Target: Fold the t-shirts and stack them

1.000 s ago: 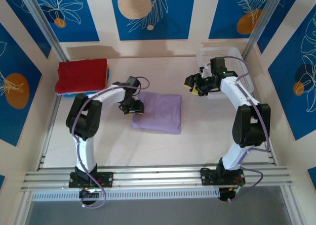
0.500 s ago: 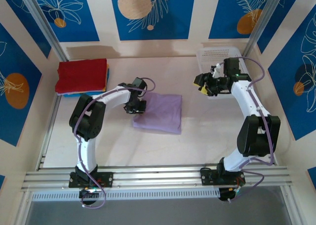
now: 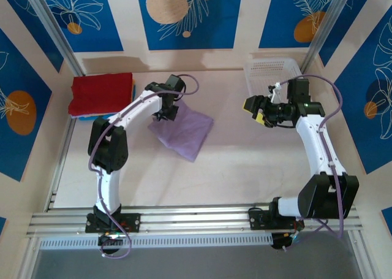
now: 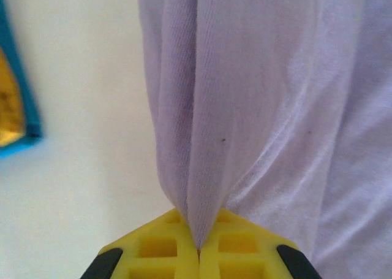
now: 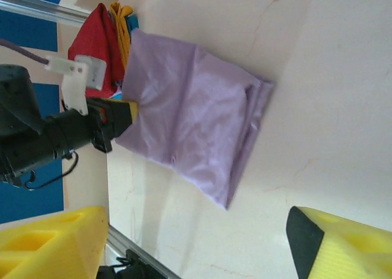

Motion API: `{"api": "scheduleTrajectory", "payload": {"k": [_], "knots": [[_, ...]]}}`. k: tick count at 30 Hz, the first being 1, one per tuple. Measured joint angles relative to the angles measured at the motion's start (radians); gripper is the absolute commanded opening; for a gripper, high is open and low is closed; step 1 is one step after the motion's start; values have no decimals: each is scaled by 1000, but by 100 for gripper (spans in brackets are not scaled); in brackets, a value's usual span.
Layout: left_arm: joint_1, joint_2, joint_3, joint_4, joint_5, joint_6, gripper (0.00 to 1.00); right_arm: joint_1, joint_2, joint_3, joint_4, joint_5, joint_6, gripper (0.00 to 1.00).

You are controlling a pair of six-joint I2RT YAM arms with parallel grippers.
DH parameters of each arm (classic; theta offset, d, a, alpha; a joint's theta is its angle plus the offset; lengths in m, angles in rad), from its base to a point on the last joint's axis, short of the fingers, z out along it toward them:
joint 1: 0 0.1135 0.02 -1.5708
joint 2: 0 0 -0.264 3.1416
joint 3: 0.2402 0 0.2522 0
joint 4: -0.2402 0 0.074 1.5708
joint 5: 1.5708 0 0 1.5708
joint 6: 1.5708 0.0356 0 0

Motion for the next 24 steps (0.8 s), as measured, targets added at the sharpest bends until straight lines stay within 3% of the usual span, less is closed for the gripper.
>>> {"api": "scheduleTrajectory", "payload": {"k": [3, 15, 24], "knots": [[0, 0, 25, -39, -105, 64, 0, 0, -19, -3, -10, -3, -12, 99], [1, 0, 58, 15, -369, 292, 0, 0, -22, -11, -46, -11, -37, 99], [18, -1, 169, 107, -401, 446, 0, 0, -3, -40, -45, -10, -49, 99]]}}
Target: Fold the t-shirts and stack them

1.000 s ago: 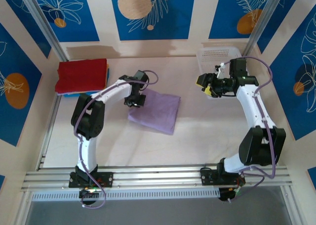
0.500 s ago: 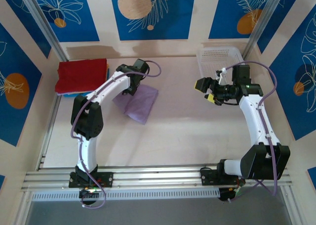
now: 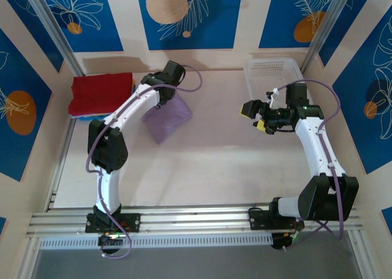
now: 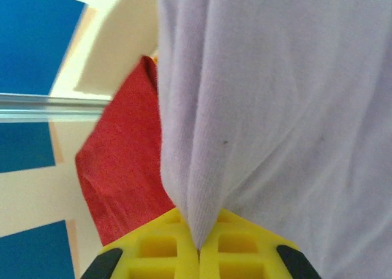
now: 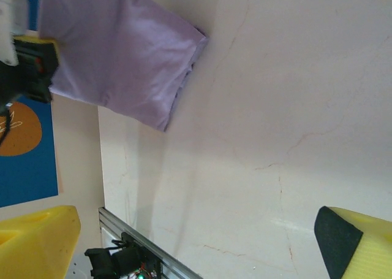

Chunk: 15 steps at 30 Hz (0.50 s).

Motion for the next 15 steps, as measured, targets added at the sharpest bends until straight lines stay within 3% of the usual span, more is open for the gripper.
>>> {"api": "scheduleTrajectory", "payload": {"k": [15], "knots": [[90, 98, 435, -148, 19, 1, 0, 0, 29, -4, 24, 16, -4, 99]]}}
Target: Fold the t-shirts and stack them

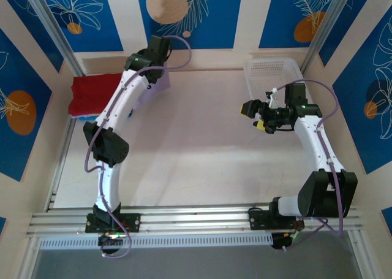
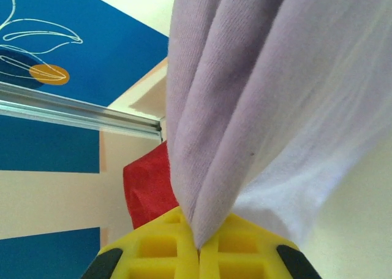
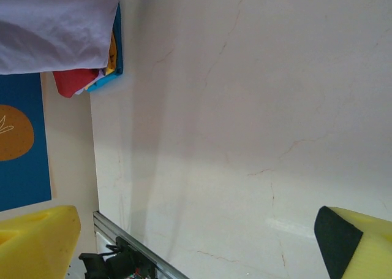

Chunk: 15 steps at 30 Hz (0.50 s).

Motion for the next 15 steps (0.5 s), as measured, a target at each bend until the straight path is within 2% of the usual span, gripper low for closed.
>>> {"api": "scheduleTrajectory", "payload": {"k": [6, 15], "knots": [[63, 33, 133, -76, 40, -72, 0, 0, 2, 0, -1, 5, 0, 99], [130, 30, 145, -129, 72, -147, 0, 10, 2, 0, 0, 7, 1, 99]]}}
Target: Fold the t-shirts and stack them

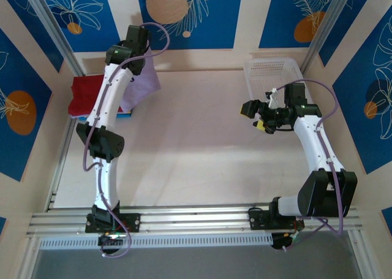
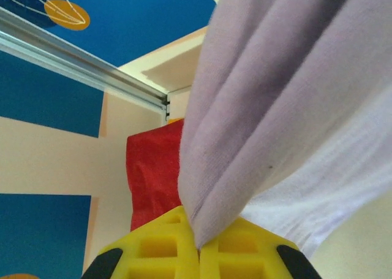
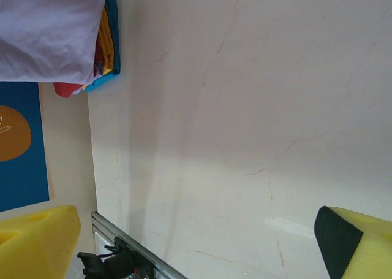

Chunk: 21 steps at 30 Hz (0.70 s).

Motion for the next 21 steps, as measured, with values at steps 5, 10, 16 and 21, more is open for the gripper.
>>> {"api": "scheduleTrajectory", "payload": {"k": [5, 10, 16, 21], "knots": [[33, -12, 0, -9, 23, -29, 0, 22, 0, 0, 0, 5, 0, 99], [60, -30, 0, -8, 41, -49, 0, 36, 13, 8, 0, 11, 2, 99], [88, -40, 0, -7, 62, -64, 0, 41, 15, 21, -6, 23, 3, 99], [111, -40, 0, -6, 81, -82, 0, 43, 15, 39, -9, 27, 4, 99]]}}
